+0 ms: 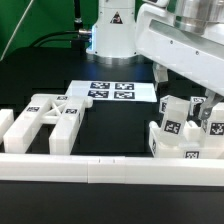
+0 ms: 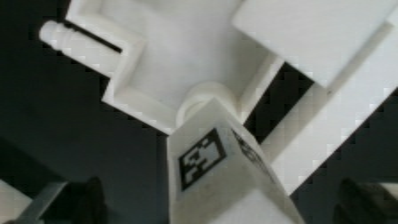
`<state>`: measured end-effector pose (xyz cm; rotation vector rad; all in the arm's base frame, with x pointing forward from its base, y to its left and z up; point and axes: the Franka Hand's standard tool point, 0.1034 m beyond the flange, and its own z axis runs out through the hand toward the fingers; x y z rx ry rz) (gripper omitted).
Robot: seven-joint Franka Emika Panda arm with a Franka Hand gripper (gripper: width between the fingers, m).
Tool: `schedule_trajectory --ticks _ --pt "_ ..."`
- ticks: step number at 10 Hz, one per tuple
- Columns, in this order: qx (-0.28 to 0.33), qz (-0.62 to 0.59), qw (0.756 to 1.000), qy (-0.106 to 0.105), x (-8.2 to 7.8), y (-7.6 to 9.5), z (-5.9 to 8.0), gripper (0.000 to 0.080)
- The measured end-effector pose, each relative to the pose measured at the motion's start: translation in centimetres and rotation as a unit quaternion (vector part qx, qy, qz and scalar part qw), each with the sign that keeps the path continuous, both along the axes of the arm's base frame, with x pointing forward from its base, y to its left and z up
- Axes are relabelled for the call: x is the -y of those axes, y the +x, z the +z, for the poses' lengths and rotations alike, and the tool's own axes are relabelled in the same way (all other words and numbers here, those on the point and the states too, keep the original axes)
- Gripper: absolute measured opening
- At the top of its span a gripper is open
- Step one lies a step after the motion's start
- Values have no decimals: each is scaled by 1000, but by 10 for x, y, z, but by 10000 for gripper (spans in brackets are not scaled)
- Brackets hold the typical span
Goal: Assemble chair
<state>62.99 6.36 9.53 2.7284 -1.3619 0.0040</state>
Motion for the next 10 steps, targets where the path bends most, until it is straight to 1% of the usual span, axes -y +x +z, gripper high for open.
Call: schedule_trajectory --ticks 2,4,5,8,9,10 --pt "-8 92 996 3 1 0 0 649" --pt "-13 175 984 6 2 1 0 649" --pt "-15 194 981 7 2 1 0 649" --pt "-25 296 955 11 6 0 -2 649" --pt "-26 317 948 11 9 0 -2 606" --pt "-25 343 939 10 14 2 -2 470"
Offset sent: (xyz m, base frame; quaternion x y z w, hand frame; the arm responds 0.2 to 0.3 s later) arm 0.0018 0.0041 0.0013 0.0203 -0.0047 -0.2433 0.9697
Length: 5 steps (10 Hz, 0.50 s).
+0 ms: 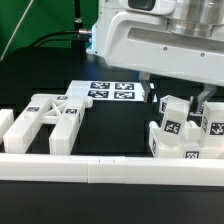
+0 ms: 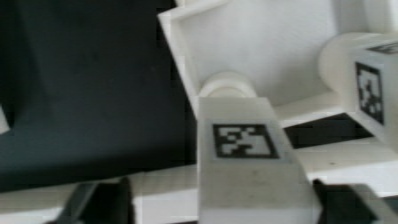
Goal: Assemble chair
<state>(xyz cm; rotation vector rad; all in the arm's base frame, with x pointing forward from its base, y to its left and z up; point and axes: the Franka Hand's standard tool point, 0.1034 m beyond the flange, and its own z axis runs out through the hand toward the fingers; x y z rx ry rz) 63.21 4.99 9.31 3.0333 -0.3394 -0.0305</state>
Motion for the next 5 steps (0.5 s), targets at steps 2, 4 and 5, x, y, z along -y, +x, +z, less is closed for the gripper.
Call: schedule_trajectory --ticks 2,4,5 --pt "2 -4 1000 0 2 1 0 320" --pt "2 -4 1000 0 2 1 1 289" --pt "3 -18 1000 0 2 1 1 289"
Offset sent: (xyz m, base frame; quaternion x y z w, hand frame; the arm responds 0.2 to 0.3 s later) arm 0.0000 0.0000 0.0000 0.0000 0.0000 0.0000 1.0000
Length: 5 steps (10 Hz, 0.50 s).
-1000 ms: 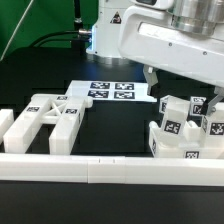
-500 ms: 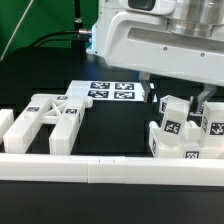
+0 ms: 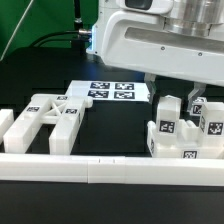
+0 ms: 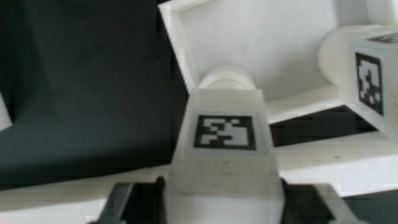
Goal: Assemble chair
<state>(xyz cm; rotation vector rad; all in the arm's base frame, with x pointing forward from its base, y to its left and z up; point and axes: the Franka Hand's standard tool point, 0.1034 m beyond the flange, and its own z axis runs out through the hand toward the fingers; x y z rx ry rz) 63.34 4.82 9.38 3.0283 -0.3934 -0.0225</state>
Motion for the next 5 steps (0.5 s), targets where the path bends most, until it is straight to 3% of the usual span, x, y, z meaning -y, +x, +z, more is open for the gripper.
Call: schedule_trajectory --ticks 2,5 --pt "31 -80 996 2 2 -2 0 289" --pt "94 -232 968 15 1 -3 0 290"
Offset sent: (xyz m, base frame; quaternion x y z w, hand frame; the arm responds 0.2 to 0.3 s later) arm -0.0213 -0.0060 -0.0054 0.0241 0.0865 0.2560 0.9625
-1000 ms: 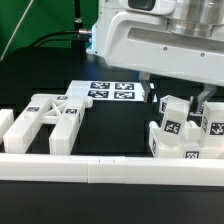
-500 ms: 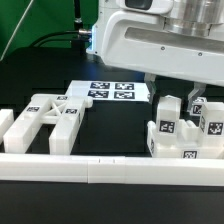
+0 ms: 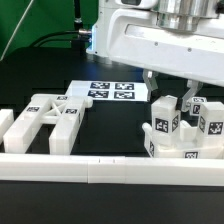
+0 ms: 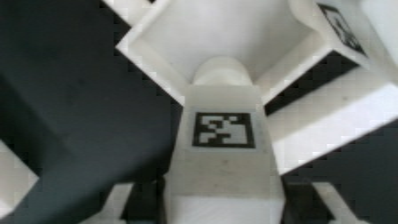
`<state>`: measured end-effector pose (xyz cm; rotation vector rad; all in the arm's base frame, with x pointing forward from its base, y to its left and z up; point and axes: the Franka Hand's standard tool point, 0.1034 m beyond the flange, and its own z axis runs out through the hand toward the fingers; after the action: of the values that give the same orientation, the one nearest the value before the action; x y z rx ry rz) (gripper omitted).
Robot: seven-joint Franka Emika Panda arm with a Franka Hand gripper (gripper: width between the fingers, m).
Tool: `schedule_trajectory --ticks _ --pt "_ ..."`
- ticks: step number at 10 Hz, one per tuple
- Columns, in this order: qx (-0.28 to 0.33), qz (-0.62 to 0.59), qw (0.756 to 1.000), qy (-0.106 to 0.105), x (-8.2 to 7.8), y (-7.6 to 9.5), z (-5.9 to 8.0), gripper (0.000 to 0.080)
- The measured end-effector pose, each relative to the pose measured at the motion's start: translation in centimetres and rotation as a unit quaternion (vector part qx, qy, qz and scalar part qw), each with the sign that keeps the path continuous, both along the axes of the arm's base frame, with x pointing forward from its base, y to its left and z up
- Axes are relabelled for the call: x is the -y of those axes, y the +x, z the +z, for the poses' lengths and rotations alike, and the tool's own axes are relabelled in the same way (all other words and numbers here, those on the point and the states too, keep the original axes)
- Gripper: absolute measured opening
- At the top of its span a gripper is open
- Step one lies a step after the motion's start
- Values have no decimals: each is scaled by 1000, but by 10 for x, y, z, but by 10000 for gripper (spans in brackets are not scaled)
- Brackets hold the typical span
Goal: Assemble chair
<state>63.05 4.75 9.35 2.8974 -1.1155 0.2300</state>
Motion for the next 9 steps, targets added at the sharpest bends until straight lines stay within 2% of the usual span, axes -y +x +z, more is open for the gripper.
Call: schedule_trajectory --ticks 1,5,9 --pt "9 -36 999 10 0 1 0 290" --pt "16 -143 989 26 -1 1 0 290" --pt "28 -340 937 78 -5 7 -2 290"
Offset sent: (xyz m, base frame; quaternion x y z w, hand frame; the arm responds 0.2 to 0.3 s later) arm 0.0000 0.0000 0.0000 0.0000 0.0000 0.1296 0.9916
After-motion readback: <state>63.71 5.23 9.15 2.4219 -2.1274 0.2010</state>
